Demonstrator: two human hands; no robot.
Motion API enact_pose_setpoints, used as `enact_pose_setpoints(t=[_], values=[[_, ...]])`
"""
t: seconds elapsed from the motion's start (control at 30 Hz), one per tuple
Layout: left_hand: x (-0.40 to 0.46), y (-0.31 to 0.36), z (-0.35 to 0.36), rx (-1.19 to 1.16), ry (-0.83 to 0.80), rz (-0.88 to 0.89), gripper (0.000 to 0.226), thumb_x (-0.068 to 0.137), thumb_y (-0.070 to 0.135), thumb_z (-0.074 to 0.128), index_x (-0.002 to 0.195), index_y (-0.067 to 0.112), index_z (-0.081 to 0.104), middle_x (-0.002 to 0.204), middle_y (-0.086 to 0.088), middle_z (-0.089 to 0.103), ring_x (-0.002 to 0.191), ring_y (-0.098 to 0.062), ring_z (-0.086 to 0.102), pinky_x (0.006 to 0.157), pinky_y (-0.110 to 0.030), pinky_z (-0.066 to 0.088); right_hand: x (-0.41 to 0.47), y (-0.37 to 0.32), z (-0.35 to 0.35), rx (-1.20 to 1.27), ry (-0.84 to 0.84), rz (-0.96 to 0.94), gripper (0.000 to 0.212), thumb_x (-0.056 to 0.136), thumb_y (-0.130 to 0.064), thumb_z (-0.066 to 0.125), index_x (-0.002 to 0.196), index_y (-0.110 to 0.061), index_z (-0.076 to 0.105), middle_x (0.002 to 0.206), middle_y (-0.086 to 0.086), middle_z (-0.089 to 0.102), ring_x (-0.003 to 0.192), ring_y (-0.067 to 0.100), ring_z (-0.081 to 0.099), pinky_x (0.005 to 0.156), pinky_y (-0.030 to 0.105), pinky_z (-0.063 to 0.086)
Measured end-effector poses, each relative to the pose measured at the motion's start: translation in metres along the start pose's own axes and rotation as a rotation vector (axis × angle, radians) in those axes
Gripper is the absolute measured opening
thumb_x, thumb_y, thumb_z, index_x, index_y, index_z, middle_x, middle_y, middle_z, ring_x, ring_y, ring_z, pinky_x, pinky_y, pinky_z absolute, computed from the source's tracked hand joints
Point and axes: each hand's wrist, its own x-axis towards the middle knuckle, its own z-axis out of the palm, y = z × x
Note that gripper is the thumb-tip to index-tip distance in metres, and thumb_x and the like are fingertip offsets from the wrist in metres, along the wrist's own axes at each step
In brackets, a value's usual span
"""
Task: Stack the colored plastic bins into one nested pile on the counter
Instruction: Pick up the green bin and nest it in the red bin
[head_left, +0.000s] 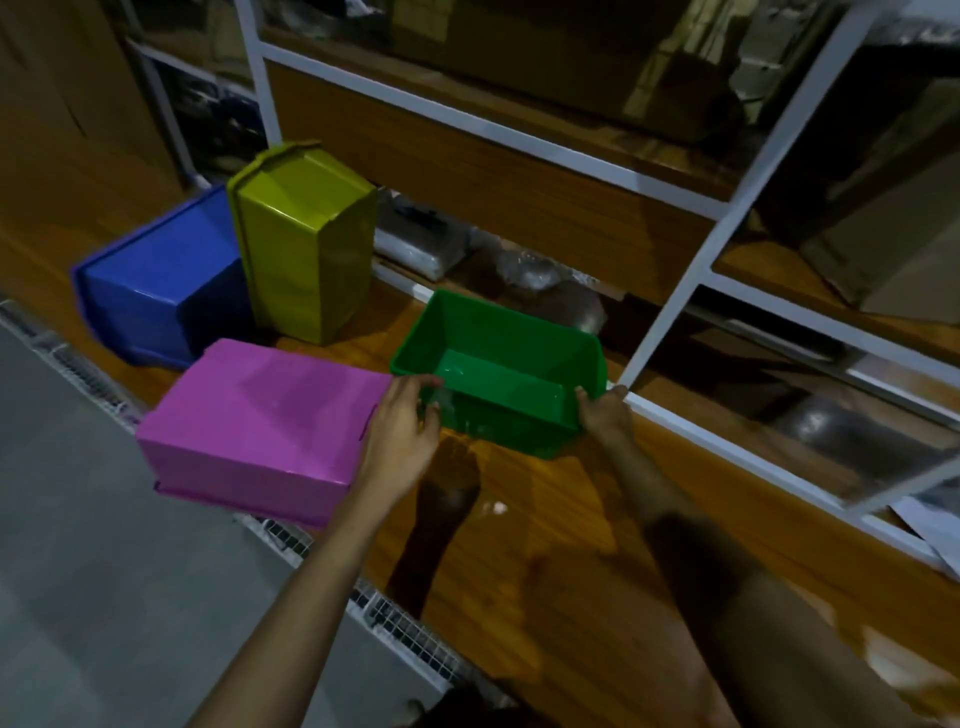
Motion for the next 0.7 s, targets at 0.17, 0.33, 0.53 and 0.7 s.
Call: enact_pose_setpoints(t=[0.17,0.33,0.53,0.7], values=[[0.022,-0.016,0.008,0.047,0.019,0.051,0.032,0.105,0.015,0.060,0.137,0.018,0.063,0.134,-0.002,0.060,0.121,-0.024,0.055,0.094,-0.031,0.043,0.011,0.007,0.003,0.054,-0.071,-0.016,0.034,0.110,-0.017,0.051,0.141,-0.008,0.041,0.122,0.017,0.064,0.091,0.030,0.067,0.063,0.041,0.061],[0.046,-0.019,0.029,0.157,0.018,-0.001,0.042,0.107,0.018,0.057,0.149,0.012,0.056,0.150,-0.013,0.055,0.139,-0.032,0.046,0.110,-0.040,0.043,-0.022,0.048,-0.015,0.279,-0.061,-0.080,0.009,0.111,-0.016,0.050,0.108,-0.023,0.054,0.095,0.003,0.066,0.071,0.018,0.071,0.051,0.033,0.060],[0.050,-0.002,0.053,0.148,-0.134,-0.146,0.048,0.112,0.029,0.050,0.156,0.010,0.048,0.145,-0.019,0.063,0.130,-0.039,0.063,0.092,-0.044,0.052,-0.045,0.119,-0.045,0.382,0.116,-0.092,0.035,0.111,-0.014,0.052,0.144,-0.008,0.042,0.108,0.003,0.065,0.088,0.025,0.072,0.061,0.030,0.062],[0.030,0.037,0.066,-0.487,-0.153,-0.419,0.054,0.107,0.072,0.027,0.116,0.038,0.068,0.108,0.005,0.074,0.107,-0.025,0.073,0.088,-0.045,0.058,-0.086,0.149,-0.093,0.356,0.347,-0.208,0.025,0.108,-0.026,0.061,0.131,-0.022,0.050,0.105,-0.011,0.067,0.097,0.017,0.071,0.073,0.043,0.059]])
